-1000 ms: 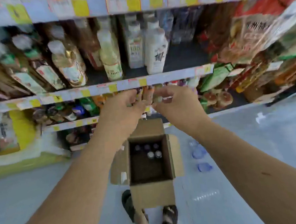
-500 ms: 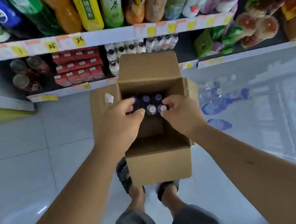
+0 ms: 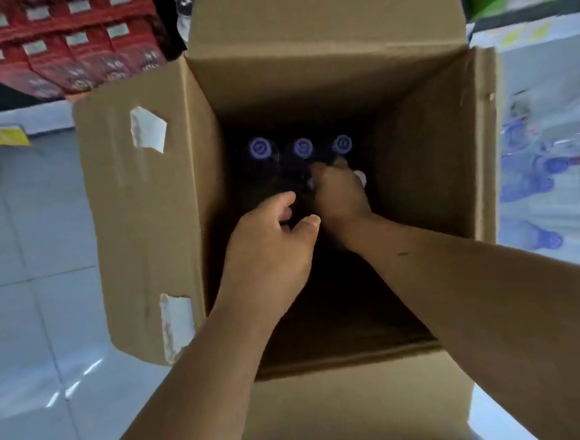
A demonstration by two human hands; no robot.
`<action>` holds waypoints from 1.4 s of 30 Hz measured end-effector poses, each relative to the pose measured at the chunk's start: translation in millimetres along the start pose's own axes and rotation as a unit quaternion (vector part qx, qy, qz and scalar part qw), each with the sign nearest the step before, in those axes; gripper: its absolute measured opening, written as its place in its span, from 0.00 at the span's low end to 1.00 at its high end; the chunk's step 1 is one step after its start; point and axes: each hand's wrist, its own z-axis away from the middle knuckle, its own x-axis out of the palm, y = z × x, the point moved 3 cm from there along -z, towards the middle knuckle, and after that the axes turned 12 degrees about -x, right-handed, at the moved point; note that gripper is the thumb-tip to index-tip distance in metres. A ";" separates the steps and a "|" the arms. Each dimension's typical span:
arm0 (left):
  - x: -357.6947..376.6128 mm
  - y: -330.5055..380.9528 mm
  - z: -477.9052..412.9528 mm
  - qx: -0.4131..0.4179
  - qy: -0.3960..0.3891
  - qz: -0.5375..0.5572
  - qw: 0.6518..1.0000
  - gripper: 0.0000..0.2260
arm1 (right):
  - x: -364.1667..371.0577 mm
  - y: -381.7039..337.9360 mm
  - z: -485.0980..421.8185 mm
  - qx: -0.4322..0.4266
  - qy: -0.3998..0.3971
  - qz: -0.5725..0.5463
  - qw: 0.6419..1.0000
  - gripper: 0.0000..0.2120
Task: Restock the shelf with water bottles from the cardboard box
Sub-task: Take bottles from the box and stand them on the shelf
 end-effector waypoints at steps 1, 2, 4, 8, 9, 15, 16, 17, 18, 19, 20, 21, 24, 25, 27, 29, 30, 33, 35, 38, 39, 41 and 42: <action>2.7 0.6 -4.1 0.000 -0.003 0.005 1.000 0.22 | 3.8 3.3 -3.7 -0.003 -0.004 0.013 1.000 0.13; 4.4 1.8 -6.7 0.000 -0.005 0.010 1.000 0.22 | 5.6 6.0 -5.7 -0.005 -0.006 0.020 1.000 0.12; 4.3 4.9 -7.0 0.007 -0.003 0.015 1.000 0.22 | 4.7 8.0 -5.9 -0.009 -0.010 0.027 1.000 0.11; -5.4 18.1 14.4 0.026 0.006 0.005 1.000 0.22 | -25.1 -7.6 19.2 -0.016 0.015 0.002 1.000 0.12; -9.2 22.8 23.6 0.031 0.013 0.002 0.999 0.21 | -39.7 -15.6 31.2 -0.017 0.028 -0.006 0.999 0.13; -40.3 64.8 110.6 0.091 0.032 0.016 0.995 0.21 | -170.9 -79.1 130.1 -0.078 0.172 -0.069 0.980 0.12; -48.7 74.9 131.7 0.105 0.030 0.019 0.994 0.22 | -198.7 -91.3 149.5 -0.089 0.204 -0.076 0.972 0.11; -58.0 85.0 153.4 0.119 0.026 0.024 0.992 0.24 | -228.1 -104.2 169.7 -0.098 0.229 -0.080 0.965 0.10; -68.4 95.3 176.6 0.133 0.020 0.034 0.990 0.26 | -258.1 -117.9 191.3 -0.102 0.244 -0.086 0.961 0.09; -79.7 106.0 200.8 0.146 0.010 0.043 0.988 0.29 | -289.1 -132.1 214.0 -0.107 0.253 -0.090 0.957 0.09; -91.2 118.6 226.9 0.159 -0.001 0.050 0.986 0.31 | -321.0 -146.6 237.0 -0.112 0.265 -0.091 0.953 0.10; -103.2 131.1 252.7 0.172 -0.011 0.053 0.984 0.33 | -353.6 -160.6 260.0 -0.121 0.278 -0.098 0.948 0.09; -138.0 173.6 336.5 0.246 -0.013 0.049 0.968 0.33 | -449.5 -198.5 327.3 -0.145 0.308 -0.131 0.931 0.09; -148.4 188.1 365.4 0.272 -0.012 0.055 0.961 0.32 | -479.8 -210.8 349.5 -0.155 0.314 -0.133 0.927 0.09; -166.4 217.5 422.4 0.322 -0.010 0.056 0.945 0.31 | -537.8 -233.4 391.5 -0.187 0.340 -0.119 0.914 0.08; -178.1 243.5 475.0 0.364 0.001 0.035 0.931 0.29 | -588.9 -253.6 429.8 -0.212 0.366 -0.100 0.901 0.09; -183.4 255.7 499.9 0.379 0.005 0.042 0.924 0.27 | -613.3 -263.0 447.6 -0.227 0.378 -0.088 0.893 0.09; -198.0 290.6 570.7 0.429 0.026 0.075 0.900 0.20 | -684.2 -286.8 497.2 -0.275 0.423 -0.050 0.862 0.15; -204.7 309.4 615.0 0.462 0.030 0.086 0.882 0.19 | -723.4 -298.0 528.2 -0.299 0.451 -0.030 0.841 0.18; -213.7 334.0 672.8 0.504 0.031 0.100 0.858 0.21 | -767.8 -303.3 566.1 -0.328 0.492 -0.069 0.804 0.17; -214.6 340.4 689.2 0.512 0.025 0.108 0.852 0.19 | -777.2 -301.3 576.6 -0.338 0.503 -0.098 0.789 0.16; -213.6 351.4 713.8 0.528 0.003 0.128 0.840 0.19 | -789.5 -293.2 593.4 -0.355 0.531 -0.155 0.754 0.15; -212.2 355.9 723.6 0.531 -0.018 0.143 0.835 0.21 | -791.7 -287.6 598.5 -0.362 0.541 -0.179 0.738 0.16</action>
